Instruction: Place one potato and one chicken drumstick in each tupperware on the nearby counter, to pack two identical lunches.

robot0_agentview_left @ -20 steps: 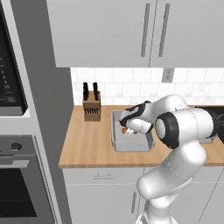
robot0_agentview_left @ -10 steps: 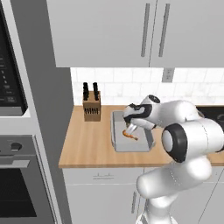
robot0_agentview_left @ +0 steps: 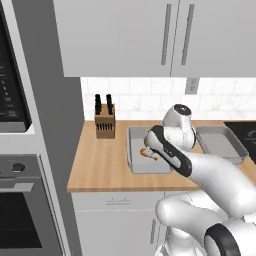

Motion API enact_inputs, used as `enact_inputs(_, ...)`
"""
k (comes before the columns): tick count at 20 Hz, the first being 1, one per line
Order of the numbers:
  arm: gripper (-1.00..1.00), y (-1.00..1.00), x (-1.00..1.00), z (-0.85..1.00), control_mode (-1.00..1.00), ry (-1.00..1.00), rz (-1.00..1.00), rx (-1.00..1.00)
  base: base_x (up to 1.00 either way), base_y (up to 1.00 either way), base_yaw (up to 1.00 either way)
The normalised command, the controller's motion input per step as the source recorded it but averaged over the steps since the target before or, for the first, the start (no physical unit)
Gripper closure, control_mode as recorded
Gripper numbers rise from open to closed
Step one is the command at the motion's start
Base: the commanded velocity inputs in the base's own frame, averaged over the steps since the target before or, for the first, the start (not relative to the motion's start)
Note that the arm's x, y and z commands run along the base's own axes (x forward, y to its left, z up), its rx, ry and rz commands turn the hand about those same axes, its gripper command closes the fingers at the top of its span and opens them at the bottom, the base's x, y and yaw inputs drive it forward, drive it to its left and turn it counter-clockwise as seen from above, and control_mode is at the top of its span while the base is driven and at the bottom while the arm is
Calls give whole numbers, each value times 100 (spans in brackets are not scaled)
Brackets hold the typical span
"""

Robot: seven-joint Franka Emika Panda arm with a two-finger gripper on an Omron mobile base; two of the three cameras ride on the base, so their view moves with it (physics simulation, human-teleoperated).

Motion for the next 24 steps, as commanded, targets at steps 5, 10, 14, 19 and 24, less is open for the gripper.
enact_inputs(5, -100, -1, -100, 34, -100, -24, -43, 0, 0, 0, 0)
enact_inputs(10, -100, -30, -100, 70, -100, -19, -29, 5, 0, 0, 0)
enact_inputs(14, -100, -41, -100, 51, -100, -11, -6, 12, 0, 0, 0)
enact_inputs(19, -100, -10, -81, -13, -100, -14, 2, 3, 0, 0, 0)
enact_inputs(24, -100, 0, -31, -34, -100, -11, 6, 3, 0, 0, 0)
